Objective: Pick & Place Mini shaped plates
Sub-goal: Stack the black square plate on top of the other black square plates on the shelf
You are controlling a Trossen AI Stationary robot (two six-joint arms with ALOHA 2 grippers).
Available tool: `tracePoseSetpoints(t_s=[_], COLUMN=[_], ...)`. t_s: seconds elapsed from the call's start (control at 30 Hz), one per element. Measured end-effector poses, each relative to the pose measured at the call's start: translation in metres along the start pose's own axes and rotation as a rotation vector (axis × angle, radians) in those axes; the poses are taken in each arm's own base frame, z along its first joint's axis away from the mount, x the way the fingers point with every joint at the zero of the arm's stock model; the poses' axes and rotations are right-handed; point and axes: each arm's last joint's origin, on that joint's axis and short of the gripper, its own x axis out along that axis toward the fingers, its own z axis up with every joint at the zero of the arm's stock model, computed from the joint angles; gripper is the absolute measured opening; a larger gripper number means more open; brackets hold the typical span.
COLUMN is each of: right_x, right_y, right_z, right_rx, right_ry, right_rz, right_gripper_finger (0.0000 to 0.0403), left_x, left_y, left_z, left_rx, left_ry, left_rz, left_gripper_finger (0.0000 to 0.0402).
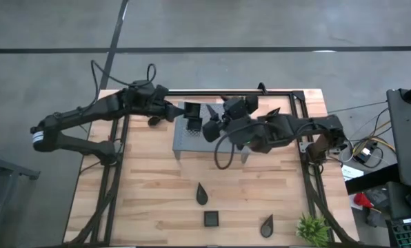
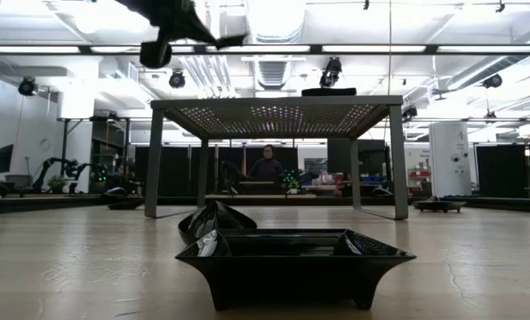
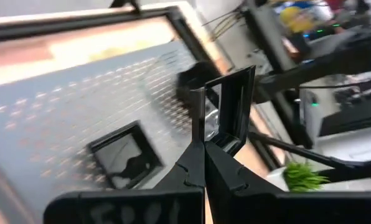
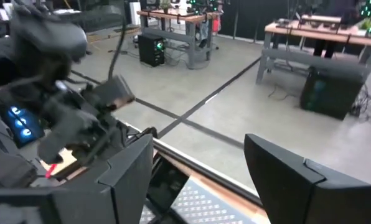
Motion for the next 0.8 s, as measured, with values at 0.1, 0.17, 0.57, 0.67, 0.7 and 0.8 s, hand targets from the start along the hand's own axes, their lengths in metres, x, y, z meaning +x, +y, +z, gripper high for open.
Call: tracePoseSetpoints(t_s=[0.1,0.17,0.57,0.67,0.7,0.8], right_x=[-0.005,-0.008,-0.016,-0.016,-0.016,-0.014], right_y=[-0.007,-0.012,-0.029,-0.029,-0.03,-0.031], right_z=[0.007,0.011,0.013,0.012,0.012,0.012], right_rx=[-0.036,-0.065,-0.156,-0.167,-0.172,-0.175], right_ry=[-0.009,-0.012,0.025,0.03,0.033,0.035], right_rz=[0.004,0.007,-0.009,-0.012,-0.013,-0.022], right_gripper_finger=[0.0251,0.025,0.0238,0.0239,0.024,0.0244], left_x=[0.007,0.014,0.056,0.057,0.056,0.053], left_y=[0.01,0.016,0.034,0.035,0.035,0.035], left_z=[0.003,0.005,-0.003,-0.004,-0.004,-0.005], left_rx=[-0.045,-0.103,-0.242,-0.252,-0.258,-0.277], left_ry=[0.018,0.028,0.182,0.187,0.189,0.195], left_rz=[0.056,0.081,0.138,0.151,0.157,0.164], left_gripper_finger=[0.0,0.0,0.0,0.0,0.0,0.0])
